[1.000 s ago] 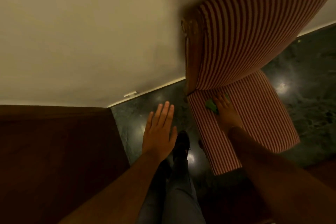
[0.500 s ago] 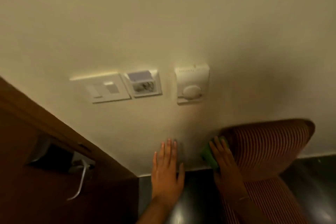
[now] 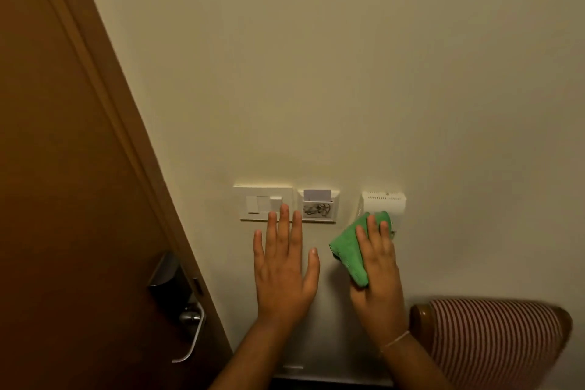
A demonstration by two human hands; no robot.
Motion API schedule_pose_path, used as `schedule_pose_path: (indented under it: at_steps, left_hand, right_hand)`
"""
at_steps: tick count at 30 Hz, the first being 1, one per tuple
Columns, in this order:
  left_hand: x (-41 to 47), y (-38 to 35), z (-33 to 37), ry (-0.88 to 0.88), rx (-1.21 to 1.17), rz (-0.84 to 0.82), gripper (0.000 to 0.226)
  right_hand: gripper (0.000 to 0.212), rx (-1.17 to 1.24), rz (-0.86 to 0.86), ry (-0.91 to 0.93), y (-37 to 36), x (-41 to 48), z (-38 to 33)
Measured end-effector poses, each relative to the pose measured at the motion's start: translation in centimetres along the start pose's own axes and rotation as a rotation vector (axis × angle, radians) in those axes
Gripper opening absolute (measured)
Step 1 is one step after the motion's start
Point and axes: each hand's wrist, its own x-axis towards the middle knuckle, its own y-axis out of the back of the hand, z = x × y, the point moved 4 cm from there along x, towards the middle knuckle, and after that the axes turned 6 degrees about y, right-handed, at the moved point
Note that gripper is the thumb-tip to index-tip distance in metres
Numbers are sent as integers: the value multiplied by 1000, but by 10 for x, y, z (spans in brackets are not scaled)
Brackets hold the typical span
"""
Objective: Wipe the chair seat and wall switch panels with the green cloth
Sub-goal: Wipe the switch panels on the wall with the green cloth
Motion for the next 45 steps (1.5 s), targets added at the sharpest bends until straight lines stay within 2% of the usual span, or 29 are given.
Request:
schedule_pose_path:
  at_steps: [3, 7, 13, 19, 21, 26, 31, 33, 35, 36, 39, 41, 45]
  left_hand:
    - [25, 4, -7, -22, -1, 46, 85]
    - [60, 2, -18, -5, -25, 103, 85]
    - [102, -13, -37, -39, -33, 129, 86]
    - [134, -30, -54, -74, -19, 178, 77]
    - [134, -33, -56, -106, -32, 201, 72]
    - [134, -38, -60, -148, -54, 273, 70]
    - [135, -39, -60, -142, -68, 265, 72]
    - [135, -39, -59, -133, -68, 264, 72]
    - [135, -39, -60, -136, -65, 264, 72]
    - [135, -38, -61, -138, -59, 263, 72]
    - [134, -37, -61, -140, -42, 252, 73]
    - [134, -38, -61, -138, -40, 247, 74]
    - [135, -39, -62, -129, -44, 245, 77]
  right_hand:
    - [85, -8, 56, 42, -13, 16, -8]
    - [118, -11, 80, 13, -37, 29, -9]
    - [127, -62, 118, -53, -76, 33, 5]
    - [83, -72, 179, -20, -105, 23, 23]
    - [77, -88, 189, -26, -113, 16, 27]
    - [85, -89, 173, 2, -117, 10, 30]
    - [58, -8, 302, 41, -112, 34, 24]
    - [65, -62, 281, 75, -116, 32, 24]
    - [91, -139, 219, 123, -120, 20, 28]
    - [98, -165, 187, 145, -121, 14, 31]
    - [91, -141, 153, 184, -116, 14, 34]
    - [82, -97, 203, 196, -110, 28, 31]
    - [89, -107, 244, 217, -105, 43, 27]
